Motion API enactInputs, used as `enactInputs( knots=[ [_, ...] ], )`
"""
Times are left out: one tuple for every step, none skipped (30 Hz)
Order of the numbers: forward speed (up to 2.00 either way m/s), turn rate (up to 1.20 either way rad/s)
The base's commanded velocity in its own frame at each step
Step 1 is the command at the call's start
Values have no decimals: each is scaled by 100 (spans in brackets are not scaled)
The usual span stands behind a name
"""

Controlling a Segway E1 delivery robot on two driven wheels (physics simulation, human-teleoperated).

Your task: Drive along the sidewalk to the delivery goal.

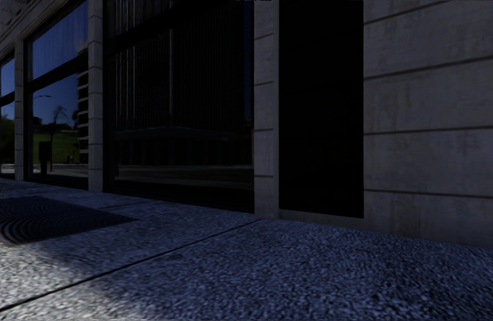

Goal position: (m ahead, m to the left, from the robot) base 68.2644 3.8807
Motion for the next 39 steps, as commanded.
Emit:
enactInputs(
  knots=[
    [169, 105],
    [169, 105],
    [169, 105],
    [169, 105],
    [169, 106],
    [169, 107],
    [169, 107],
    [169, 107],
    [169, 108],
    [169, 108],
    [169, 108],
    [169, 108],
    [169, 108],
    [169, 108],
    [169, 108],
    [169, 108],
    [169, 108],
    [169, 108],
    [169, 108],
    [169, 108],
    [169, 103],
    [169, 103],
    [169, 0],
    [169, 0],
    [169, 0],
    [169, 0],
    [169, 0],
    [169, 0],
    [169, 0],
    [169, 0],
    [169, 0],
    [169, 0],
    [169, 0],
    [169, 0],
    [169, 0],
    [169, 0],
    [169, 0],
    [169, 0],
    [169, 0]
  ],
)
